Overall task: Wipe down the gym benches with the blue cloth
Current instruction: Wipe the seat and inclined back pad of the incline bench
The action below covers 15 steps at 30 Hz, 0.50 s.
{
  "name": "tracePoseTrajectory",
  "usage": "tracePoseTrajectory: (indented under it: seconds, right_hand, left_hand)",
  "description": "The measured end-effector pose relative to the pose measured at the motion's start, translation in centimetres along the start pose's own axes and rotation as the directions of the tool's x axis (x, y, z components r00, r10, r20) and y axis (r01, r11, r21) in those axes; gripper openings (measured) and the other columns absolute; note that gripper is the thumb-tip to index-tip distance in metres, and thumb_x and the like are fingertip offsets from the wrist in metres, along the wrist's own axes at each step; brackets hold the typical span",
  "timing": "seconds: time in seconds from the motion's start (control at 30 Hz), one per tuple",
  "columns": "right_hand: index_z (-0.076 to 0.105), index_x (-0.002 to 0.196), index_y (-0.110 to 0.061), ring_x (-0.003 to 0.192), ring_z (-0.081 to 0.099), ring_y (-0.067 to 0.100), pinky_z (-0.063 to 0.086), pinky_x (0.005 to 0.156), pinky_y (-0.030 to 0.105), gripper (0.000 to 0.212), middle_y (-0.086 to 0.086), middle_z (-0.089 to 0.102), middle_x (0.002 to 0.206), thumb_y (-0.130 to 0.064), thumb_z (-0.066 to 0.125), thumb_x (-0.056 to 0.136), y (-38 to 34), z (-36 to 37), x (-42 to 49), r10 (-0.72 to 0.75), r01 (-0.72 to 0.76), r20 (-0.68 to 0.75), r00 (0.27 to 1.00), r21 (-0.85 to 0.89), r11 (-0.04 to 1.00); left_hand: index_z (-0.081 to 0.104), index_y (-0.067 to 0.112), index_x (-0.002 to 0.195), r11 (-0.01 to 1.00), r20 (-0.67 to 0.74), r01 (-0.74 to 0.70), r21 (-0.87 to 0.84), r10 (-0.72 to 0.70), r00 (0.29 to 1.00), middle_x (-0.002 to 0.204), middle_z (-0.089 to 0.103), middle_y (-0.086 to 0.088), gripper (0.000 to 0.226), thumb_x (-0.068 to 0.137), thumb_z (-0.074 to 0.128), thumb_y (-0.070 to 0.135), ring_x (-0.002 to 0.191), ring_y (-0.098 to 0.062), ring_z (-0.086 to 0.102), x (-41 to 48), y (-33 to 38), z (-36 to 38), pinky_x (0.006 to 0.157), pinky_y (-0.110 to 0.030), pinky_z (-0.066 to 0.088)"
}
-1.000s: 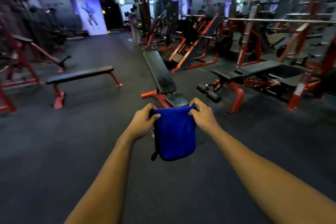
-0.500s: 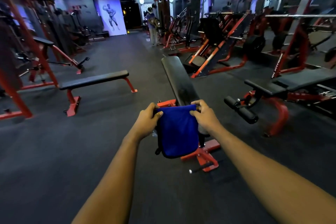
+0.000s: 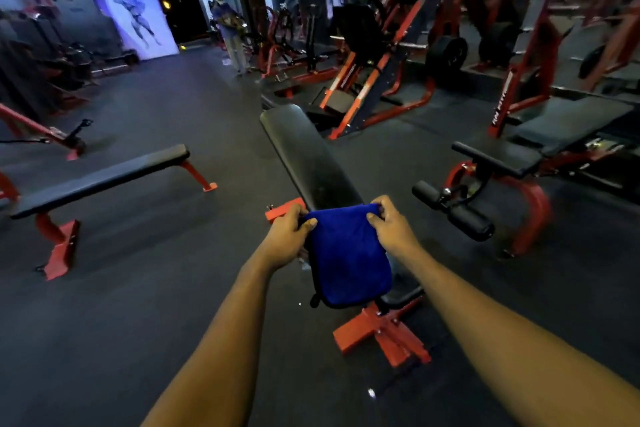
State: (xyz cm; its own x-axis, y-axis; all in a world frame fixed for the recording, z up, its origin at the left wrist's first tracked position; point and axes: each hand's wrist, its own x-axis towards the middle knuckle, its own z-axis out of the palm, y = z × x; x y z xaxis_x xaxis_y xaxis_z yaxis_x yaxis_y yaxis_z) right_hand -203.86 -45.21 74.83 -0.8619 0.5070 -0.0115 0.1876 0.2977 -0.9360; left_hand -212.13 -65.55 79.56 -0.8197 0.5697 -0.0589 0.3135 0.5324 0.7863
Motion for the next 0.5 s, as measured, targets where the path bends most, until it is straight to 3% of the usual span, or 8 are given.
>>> tracePoseTrajectory:
  seconds: [0.1,0.23,0.37,0.47,0.5]
  right_hand:
    - [0.045,0.107,-0.027,0.093,0.058,0.017,0.046,0.079,0.038,0.005,-0.001,0.059,0.103,-0.024,0.044,0.103,1.8,1.4,4.4,0.061,-0.060,-0.078,0.995,0.010,0.998]
    - [0.044,0.105,-0.034,0.101,0.059,0.022,0.048,0.090,0.045,0.014,0.001,0.060,0.109,-0.022,0.051,0.100,5.8,3.7,9.2,0.156,-0.143,-0.238,0.959,0.070,0.987]
    - [0.037,0.123,-0.026,0.099,0.057,0.021,0.050,0.087,0.036,0.053,0.003,0.054,0.108,-0.012,0.072,0.086,9.0,6.4,11.0,0.292,-0.240,-0.423,0.858,0.172,0.955]
    - [0.042,0.127,-0.014,0.110,0.052,0.023,0.049,0.095,0.038,0.067,0.007,0.047,0.122,-0.007,0.083,0.075,11.5,10.1,11.3,0.403,-0.352,-0.493,0.771,0.198,0.915]
    - [0.043,0.128,-0.013,0.115,0.052,0.024,0.048,0.099,0.040,0.067,0.008,0.047,0.128,-0.009,0.084,0.075,11.9,11.2,10.9,0.417,-0.369,-0.417,0.807,0.194,0.909]
  left_hand:
    - [0.045,0.024,0.098,0.999,0.073,-0.038,-0.007,0.038,0.997,0.099,0.063,-0.011,0.006,0.103,0.046,0.028,0.069,-0.024,0.070,6.8,-1.8,0.4,0.058,-0.033,0.058]
    - [0.045,0.015,0.107,0.994,0.228,-0.108,0.017,0.101,0.968,0.093,0.066,-0.013,0.016,0.102,0.048,0.030,0.067,-0.027,0.071,15.5,-4.9,1.5,0.062,-0.043,0.060]
    - [0.047,0.015,0.101,0.973,0.324,-0.227,0.045,0.201,0.925,0.086,0.066,-0.013,0.020,0.098,0.054,0.034,0.075,-0.027,0.068,21.7,-8.0,3.5,0.069,-0.050,0.057]
    - [0.046,0.013,0.093,0.939,0.410,-0.329,0.103,0.261,0.874,0.081,0.064,-0.009,0.027,0.093,0.061,0.035,0.079,-0.031,0.064,25.3,-9.5,6.3,0.069,-0.041,0.051]
    - [0.045,0.011,0.092,0.932,0.402,-0.345,0.112,0.275,0.873,0.081,0.063,-0.009,0.028,0.092,0.063,0.033,0.082,-0.033,0.062,25.4,-9.7,6.9,0.067,-0.036,0.043]
